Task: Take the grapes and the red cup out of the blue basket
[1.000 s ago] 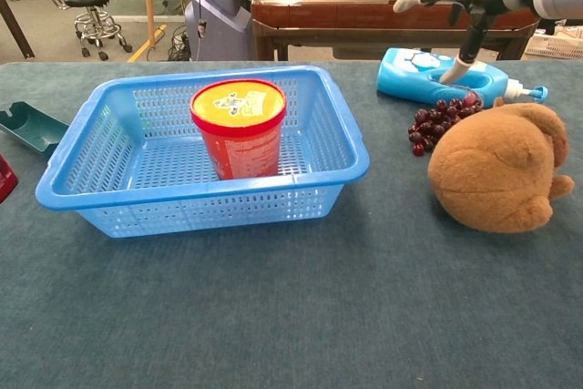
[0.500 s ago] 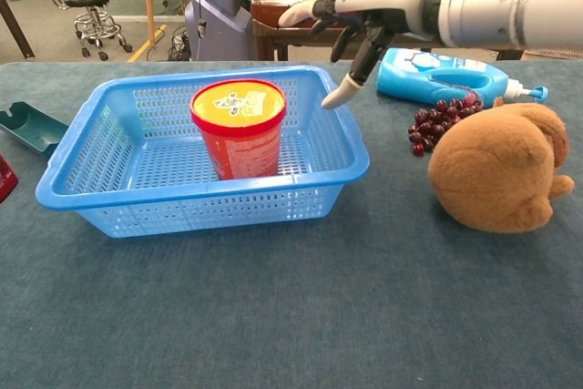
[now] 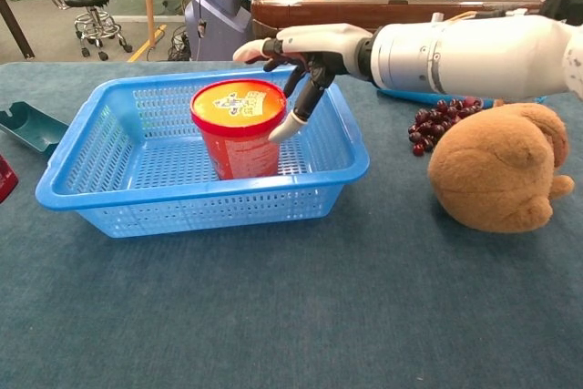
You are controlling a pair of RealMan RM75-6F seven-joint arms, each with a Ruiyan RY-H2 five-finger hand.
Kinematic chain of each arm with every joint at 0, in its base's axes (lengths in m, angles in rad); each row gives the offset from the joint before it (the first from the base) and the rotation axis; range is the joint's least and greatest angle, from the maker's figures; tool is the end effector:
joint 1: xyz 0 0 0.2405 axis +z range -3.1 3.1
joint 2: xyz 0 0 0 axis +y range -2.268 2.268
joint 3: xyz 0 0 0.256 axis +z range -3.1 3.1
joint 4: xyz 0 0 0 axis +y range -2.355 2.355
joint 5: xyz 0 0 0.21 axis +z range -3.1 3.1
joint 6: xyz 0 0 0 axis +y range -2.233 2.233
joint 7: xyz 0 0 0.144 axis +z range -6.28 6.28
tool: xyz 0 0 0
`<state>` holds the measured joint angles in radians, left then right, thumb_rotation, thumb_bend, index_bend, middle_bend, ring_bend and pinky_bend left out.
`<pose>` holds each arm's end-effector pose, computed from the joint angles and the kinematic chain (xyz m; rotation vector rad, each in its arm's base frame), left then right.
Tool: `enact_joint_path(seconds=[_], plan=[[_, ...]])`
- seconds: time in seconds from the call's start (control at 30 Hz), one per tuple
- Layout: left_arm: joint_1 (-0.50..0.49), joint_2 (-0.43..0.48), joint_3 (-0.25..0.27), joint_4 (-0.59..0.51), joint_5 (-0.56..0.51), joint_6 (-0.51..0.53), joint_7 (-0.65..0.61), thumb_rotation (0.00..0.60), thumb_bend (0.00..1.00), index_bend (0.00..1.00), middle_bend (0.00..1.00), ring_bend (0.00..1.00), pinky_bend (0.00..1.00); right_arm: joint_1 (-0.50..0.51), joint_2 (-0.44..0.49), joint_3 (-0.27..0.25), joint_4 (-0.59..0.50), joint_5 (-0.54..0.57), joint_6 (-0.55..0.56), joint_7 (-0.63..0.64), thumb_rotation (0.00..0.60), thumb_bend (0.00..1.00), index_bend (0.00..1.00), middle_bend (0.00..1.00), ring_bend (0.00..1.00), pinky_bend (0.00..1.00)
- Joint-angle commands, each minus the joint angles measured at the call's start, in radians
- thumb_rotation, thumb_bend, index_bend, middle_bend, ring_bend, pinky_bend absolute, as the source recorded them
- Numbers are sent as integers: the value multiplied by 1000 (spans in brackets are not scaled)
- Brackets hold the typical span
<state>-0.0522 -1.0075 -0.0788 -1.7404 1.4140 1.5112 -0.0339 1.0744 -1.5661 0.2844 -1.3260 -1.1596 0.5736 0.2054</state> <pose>-0.3060 0.1750 0.1940 -1.2513 -0.9508 -0.9189 -0.0374 -0.3981 -0.0386 2.1049 -1.3103 1.1152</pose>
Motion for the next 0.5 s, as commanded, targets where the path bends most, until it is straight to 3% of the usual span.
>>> enact_joint_path(seconds=[0.03, 0.5], plan=[[0, -1, 0, 3, -1, -3, -2, 600, 279, 0, 0, 0, 196, 5, -28, 5, 31, -21, -5, 37, 600, 0, 0, 5, 0, 187], [1, -3, 0, 12, -5, -8, -10, 600, 279, 0, 0, 0, 196, 32, -110, 19, 128, -55, -29, 134, 600, 0, 0, 73, 28, 195]])
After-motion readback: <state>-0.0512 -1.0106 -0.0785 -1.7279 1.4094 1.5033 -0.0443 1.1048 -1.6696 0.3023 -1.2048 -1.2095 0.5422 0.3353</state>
